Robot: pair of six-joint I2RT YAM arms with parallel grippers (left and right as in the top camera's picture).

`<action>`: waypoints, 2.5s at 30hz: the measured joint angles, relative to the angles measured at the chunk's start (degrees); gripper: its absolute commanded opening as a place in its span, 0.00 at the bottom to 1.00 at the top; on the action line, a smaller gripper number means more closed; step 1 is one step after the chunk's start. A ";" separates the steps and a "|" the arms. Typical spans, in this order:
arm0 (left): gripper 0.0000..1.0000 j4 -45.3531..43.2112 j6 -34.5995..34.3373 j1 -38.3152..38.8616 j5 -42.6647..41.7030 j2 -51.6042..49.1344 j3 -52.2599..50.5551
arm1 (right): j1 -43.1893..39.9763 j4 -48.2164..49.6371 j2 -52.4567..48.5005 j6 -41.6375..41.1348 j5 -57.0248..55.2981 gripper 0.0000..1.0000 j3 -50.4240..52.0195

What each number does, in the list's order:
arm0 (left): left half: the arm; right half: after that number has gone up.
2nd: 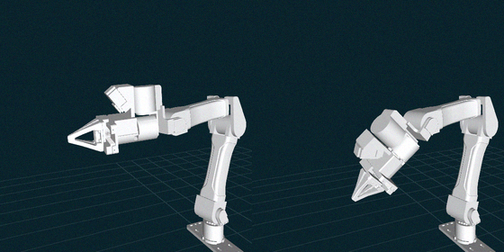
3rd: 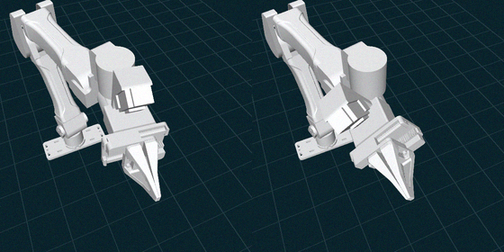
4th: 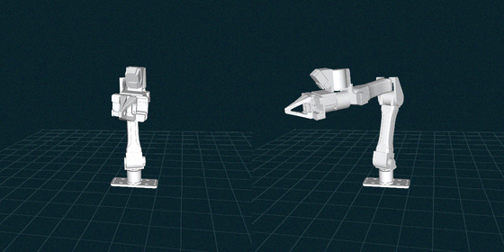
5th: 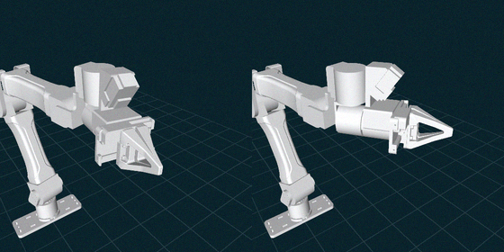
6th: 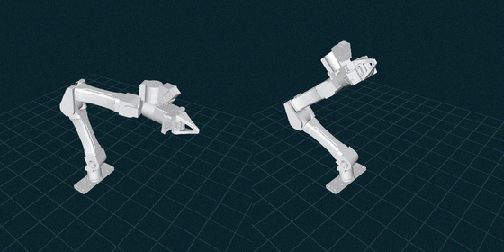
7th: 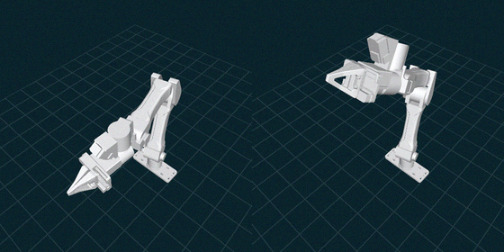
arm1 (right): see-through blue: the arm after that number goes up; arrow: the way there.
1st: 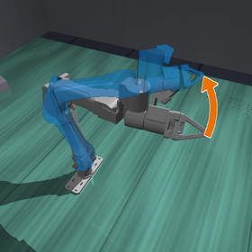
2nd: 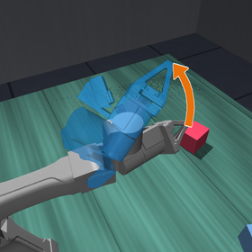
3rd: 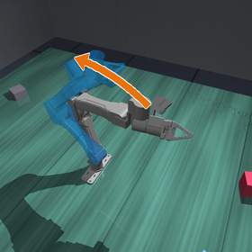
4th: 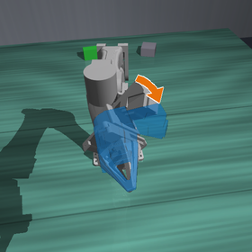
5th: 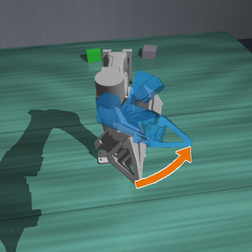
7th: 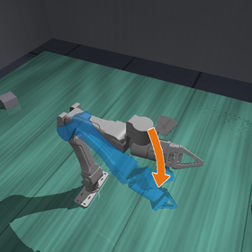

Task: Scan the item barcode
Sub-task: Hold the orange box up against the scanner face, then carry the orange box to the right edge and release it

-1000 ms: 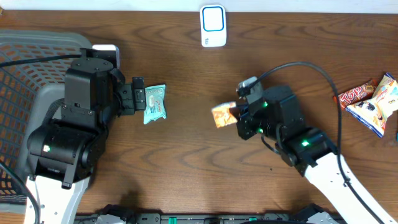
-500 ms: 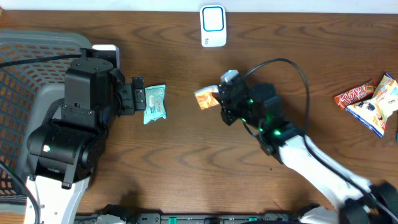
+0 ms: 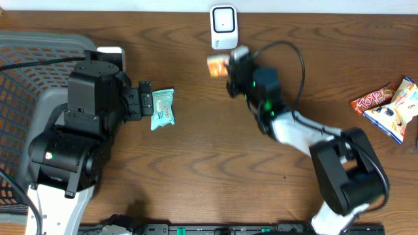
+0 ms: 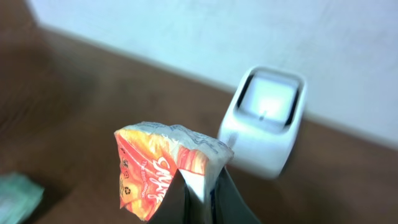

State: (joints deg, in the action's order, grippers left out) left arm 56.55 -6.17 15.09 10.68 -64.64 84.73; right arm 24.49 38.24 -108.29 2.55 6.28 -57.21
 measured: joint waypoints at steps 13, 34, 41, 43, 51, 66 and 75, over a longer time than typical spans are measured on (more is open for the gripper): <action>0.98 0.00 0.00 0.00 0.00 -0.02 0.00 | -5.18 -0.72 -21.77 0.63 -0.74 0.01 -31.50; 0.98 0.00 0.00 0.00 0.00 -0.02 0.00 | -5.46 -2.03 -35.95 -2.89 -0.26 0.01 -46.93; 0.98 0.04 0.00 0.00 0.00 -0.07 0.00 | -6.73 -38.77 -22.93 -6.82 -2.10 0.01 -46.90; 0.98 0.07 0.00 0.00 0.00 -0.09 -0.02 | -7.89 -50.05 -16.70 -6.78 -5.38 0.01 -47.12; 0.98 0.02 0.00 0.00 0.00 -0.11 -0.02 | -19.04 -86.38 -0.72 -6.36 -24.98 0.01 -48.96; 0.98 0.00 0.00 0.00 0.02 -0.11 -0.02 | -45.18 -80.35 -11.80 -4.57 -33.22 0.54 -35.08; 0.98 0.00 0.00 0.00 0.02 -0.11 -0.02 | -42.60 -80.98 -0.39 -5.09 -24.85 0.99 -38.53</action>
State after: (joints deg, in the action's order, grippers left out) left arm 56.55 -6.17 15.09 10.70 -64.75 84.71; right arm -18.11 -42.74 -108.68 -2.55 -18.57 -95.74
